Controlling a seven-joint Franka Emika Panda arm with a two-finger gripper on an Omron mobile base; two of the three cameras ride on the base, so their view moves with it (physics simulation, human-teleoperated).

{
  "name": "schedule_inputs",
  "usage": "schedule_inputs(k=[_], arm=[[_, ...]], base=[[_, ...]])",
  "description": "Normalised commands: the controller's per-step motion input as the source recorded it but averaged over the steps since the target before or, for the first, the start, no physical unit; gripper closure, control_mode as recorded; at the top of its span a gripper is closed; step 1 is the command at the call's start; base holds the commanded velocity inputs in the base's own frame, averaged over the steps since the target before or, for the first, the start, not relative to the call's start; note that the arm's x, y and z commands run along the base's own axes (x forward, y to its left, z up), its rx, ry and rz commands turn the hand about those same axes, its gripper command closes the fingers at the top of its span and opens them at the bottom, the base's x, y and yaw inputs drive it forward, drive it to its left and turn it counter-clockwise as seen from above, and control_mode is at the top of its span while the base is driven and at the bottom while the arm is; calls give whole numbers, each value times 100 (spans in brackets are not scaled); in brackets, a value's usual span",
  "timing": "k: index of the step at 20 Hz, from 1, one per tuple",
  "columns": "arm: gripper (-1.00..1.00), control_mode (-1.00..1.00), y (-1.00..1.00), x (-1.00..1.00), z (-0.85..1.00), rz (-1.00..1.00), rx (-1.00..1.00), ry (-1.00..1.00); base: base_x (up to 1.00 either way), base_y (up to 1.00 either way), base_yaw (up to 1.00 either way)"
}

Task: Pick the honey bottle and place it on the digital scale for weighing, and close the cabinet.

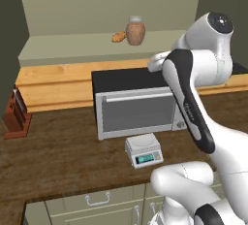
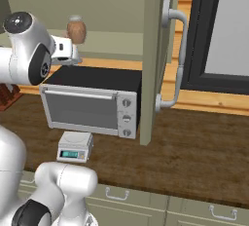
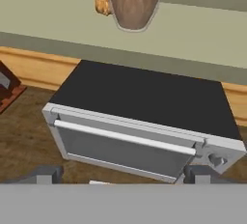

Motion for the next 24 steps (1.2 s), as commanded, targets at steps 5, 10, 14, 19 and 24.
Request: schedule_inputs(k=[5,10,14,19,24], arm=[[-100,-100,0,3,90,0,5,-13],[-100,-100,7,28,92,-3,4,-6],[-100,-100,29,68,56,-9,0,1],[-100,-100,15,68,7,-7,-1,8],[-100,-100,-2,38,-1,0,0,6]], base=[[0,0,0],[0,0,0],[0,0,0],[0,0,0],[0,0,0]])
